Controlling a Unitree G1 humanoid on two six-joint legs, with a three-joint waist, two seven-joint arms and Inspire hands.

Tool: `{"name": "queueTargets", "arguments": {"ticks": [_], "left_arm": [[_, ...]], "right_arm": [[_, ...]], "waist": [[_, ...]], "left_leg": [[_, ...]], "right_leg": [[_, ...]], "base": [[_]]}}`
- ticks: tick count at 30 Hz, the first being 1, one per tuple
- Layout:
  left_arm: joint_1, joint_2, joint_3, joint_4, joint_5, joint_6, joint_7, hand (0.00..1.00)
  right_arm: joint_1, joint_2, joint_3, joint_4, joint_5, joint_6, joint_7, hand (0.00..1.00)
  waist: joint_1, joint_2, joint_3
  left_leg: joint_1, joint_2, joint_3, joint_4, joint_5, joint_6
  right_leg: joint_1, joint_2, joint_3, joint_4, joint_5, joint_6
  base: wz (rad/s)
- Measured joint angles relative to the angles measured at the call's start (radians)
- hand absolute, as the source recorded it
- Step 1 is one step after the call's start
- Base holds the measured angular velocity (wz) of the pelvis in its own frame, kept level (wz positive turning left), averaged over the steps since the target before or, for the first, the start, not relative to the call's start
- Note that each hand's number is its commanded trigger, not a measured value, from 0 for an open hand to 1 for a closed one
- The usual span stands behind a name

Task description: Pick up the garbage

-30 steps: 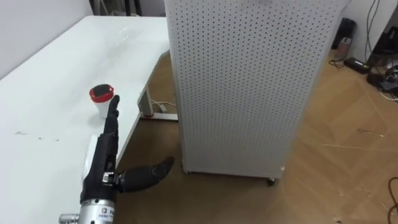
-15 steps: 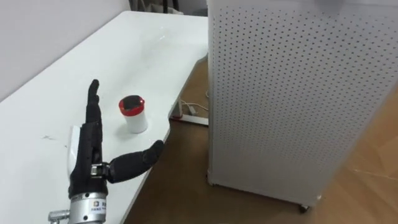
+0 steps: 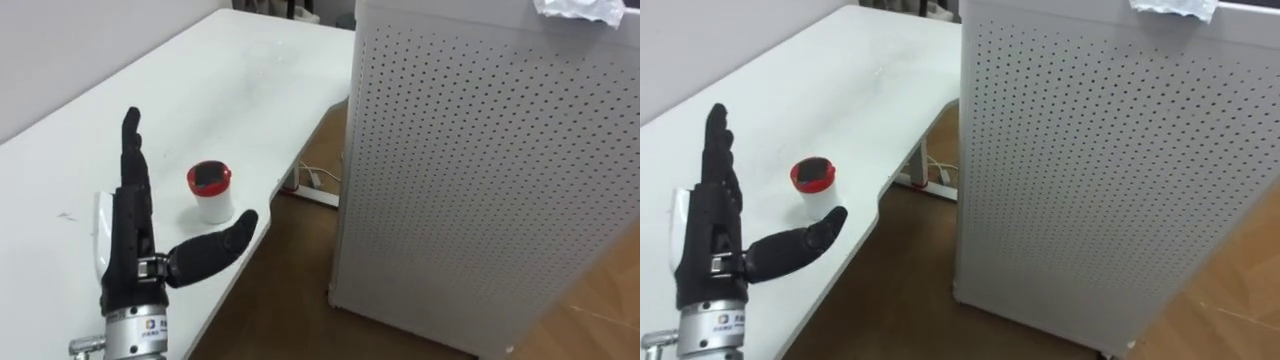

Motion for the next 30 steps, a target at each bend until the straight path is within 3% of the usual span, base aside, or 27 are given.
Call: {"name": "queueTargets", "arguments": {"ticks": [8, 12, 22, 30], "left_arm": [[0.049, 0.0, -0.034, 0.039, -0.033, 0.001, -0.004, 0.0], [0.06, 0.001, -0.043, 0.111, -0.059, 0.001, -0.009, 0.0], [0.067, 0.001, -0.047, 0.216, -0.216, 0.006, 0.019, 0.0], [0.069, 0.0, -0.047, 0.226, -0.23, 0.007, 0.02, 0.0]], "right_arm": [[0.0, 0.005, 0.001, -0.001, -0.048, 0.003, 0.039, 1.0], [0.003, 0.004, 0.001, -0.003, -0.056, 0.003, 0.045, 1.0], [0.009, -0.006, -0.002, -0.045, -0.055, 0.004, 0.037, 1.0], [0.011, -0.007, -0.002, -0.046, -0.055, 0.004, 0.038, 1.0]], "waist": [[-0.005, -0.005, -0.0029], [-0.01, -0.003, -0.0032], [-0.015, 0.003, -0.005], [-0.017, 0.004, -0.0057]], "left_leg": [[0.001, 0.002, 0.003, -0.014, 0.0, 0.0], [0.013, 0.006, 0.001, -0.023, 0.0, 0.0], [0.026, 0.009, 0.001, -0.029, 0.0, 0.0], [0.027, 0.009, 0.001, -0.031, 0.0, -0.001]], "right_leg": [[0.003, 0.001, -0.006, -0.016, 0.01, 0.001], [0.026, 0.006, -0.012, -0.035, 0.012, 0.001], [0.038, 0.008, -0.017, -0.051, 0.017, 0.0], [0.039, 0.008, -0.018, -0.048, 0.017, 0.0]], "base": [[0.0], [0.02], [0.01], [0.0]]}}
